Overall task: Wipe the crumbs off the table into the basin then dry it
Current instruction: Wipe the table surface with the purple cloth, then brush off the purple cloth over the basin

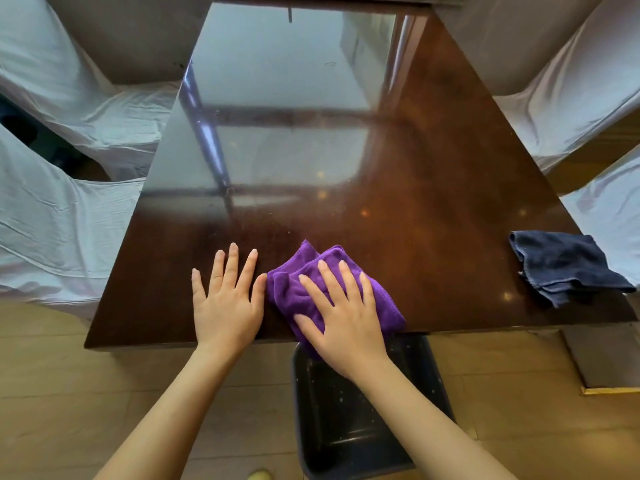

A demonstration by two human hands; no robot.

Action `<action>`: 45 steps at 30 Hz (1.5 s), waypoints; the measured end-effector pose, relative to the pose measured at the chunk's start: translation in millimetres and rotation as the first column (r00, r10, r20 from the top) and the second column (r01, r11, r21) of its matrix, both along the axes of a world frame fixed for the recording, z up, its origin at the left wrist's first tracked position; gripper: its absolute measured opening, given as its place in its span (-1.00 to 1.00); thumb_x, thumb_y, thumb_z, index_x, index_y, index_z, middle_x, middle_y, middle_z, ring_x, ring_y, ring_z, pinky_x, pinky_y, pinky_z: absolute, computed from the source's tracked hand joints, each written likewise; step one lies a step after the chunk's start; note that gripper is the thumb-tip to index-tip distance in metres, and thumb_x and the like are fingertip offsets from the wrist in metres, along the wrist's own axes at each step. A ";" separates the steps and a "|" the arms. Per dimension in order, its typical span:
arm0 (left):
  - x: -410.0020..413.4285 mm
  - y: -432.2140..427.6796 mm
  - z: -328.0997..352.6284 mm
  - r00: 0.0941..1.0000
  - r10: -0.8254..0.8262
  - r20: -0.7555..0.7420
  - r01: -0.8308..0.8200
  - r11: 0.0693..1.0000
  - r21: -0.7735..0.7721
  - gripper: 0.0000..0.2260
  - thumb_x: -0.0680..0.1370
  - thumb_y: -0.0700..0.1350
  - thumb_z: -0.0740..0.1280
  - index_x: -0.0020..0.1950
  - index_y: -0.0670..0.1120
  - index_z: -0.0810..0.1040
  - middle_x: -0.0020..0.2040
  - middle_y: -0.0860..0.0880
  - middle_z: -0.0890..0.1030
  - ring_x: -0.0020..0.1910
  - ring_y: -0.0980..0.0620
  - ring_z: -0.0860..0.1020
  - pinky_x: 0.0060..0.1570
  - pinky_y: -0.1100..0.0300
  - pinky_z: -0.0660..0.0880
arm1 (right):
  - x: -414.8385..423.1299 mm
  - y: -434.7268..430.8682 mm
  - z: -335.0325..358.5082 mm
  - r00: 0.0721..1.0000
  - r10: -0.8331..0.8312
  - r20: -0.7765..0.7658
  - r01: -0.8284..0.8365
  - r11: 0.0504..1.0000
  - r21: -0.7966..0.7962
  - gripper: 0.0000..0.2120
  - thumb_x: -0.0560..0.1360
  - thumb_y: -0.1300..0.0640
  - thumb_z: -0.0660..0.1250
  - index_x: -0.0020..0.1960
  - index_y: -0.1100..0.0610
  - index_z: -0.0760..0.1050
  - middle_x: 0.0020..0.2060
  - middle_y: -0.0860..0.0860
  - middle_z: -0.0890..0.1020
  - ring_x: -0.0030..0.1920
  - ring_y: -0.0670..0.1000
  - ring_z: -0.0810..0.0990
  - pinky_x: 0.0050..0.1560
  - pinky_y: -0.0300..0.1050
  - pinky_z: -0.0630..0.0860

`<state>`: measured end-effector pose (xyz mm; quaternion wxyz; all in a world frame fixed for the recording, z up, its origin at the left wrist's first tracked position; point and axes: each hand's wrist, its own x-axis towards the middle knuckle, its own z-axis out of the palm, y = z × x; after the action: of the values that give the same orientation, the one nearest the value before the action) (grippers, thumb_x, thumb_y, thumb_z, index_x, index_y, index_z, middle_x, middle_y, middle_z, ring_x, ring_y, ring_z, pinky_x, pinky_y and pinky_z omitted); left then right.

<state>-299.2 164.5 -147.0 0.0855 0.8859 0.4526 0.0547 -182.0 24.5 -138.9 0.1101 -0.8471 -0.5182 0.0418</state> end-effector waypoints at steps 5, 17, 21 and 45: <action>0.0 -0.8 1.9 1.000 0.005 -0.002 -0.005 1.000 -0.017 -0.49 0.53 0.21 -0.21 0.47 0.16 0.00 0.54 0.04 0.01 0.51 0.07 -0.08 0.46 -0.09 -0.17 | 2.2 -27.4 0.0 1.000 0.012 0.024 -0.012 1.000 0.011 -0.46 0.52 -0.29 -0.05 0.44 -0.12 0.13 0.47 -0.02 0.26 0.48 0.11 0.13 0.43 0.19 -0.04; 18.0 -26.3 18.6 0.961 -0.195 0.196 0.225 0.964 -0.144 -0.40 0.49 0.31 -0.12 0.47 0.10 -0.02 0.53 0.01 -0.02 0.51 0.03 -0.10 0.45 -0.04 -0.18 | 39.2 -86.2 -3.7 0.995 0.017 0.101 -0.020 0.999 0.033 -0.43 0.43 -0.07 0.34 0.40 -0.04 0.27 0.38 0.03 0.42 0.39 0.16 0.34 0.35 0.18 0.20; 48.7 -103.3 22.2 0.718 -0.646 0.261 0.686 0.721 -0.101 -0.31 0.46 0.33 0.09 0.46 0.10 -0.11 0.49 0.09 -0.07 0.50 0.08 -0.12 0.48 0.14 -0.15 | 54.9 -103.2 -0.2 0.997 0.063 -0.032 -0.058 0.988 0.141 -0.30 0.36 0.06 0.45 0.42 0.02 0.23 0.42 -0.01 0.33 0.43 0.09 0.25 0.38 0.18 0.19; 129.4 -195.2 59.4 0.833 -0.492 0.253 0.491 0.868 0.069 -0.64 0.19 -0.21 0.58 -0.05 -0.03 0.64 -0.16 0.07 0.71 -0.25 0.09 0.66 -0.36 0.29 0.55 | 186.1 -189.6 52.1 0.936 0.310 -0.165 -0.254 0.922 0.293 -0.64 0.46 0.34 0.27 0.24 0.14 0.48 0.08 0.04 0.63 0.02 0.07 0.52 0.09 -0.06 0.48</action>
<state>-169.9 -30.6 -87.6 0.1553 0.9572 0.1946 0.1478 4.1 -165.2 -86.8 0.2696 -0.7316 -0.6216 0.0754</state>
